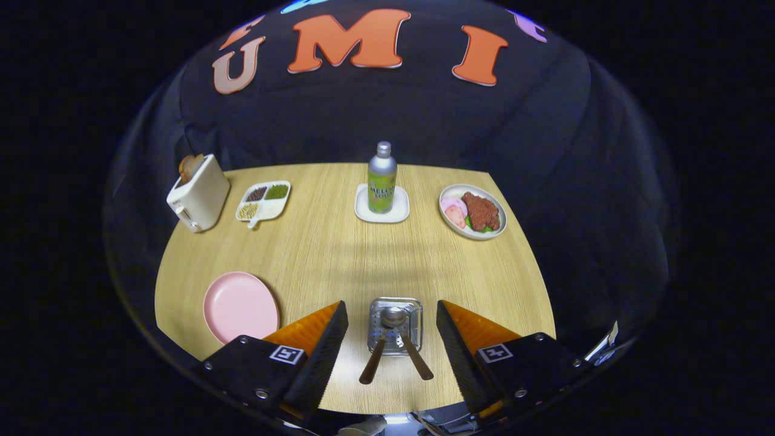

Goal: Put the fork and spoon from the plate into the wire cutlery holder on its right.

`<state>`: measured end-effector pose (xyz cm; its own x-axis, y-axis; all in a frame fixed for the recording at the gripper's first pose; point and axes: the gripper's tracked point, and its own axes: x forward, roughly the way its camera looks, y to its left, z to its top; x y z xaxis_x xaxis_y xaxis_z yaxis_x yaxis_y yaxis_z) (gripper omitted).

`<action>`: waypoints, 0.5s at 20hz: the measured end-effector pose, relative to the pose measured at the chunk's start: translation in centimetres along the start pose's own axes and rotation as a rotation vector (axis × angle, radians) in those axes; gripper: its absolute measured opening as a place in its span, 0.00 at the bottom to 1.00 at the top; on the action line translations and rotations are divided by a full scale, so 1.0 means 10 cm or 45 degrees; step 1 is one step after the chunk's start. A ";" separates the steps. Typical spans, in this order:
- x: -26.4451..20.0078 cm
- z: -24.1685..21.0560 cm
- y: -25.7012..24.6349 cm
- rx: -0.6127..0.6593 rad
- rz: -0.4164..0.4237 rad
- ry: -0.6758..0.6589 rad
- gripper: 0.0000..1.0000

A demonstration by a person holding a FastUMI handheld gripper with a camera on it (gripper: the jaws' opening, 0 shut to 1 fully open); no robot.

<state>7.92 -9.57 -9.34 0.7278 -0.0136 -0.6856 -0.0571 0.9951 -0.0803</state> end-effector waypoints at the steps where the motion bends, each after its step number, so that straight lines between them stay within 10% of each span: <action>1: -0.08 0.14 0.02 0.032 0.013 -0.080 0.93; 10: -0.79 0.64 -0.06 0.172 0.004 -0.476 0.98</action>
<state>6.55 -9.40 0.79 0.9279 0.0013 -0.3729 0.0124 0.9993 0.0344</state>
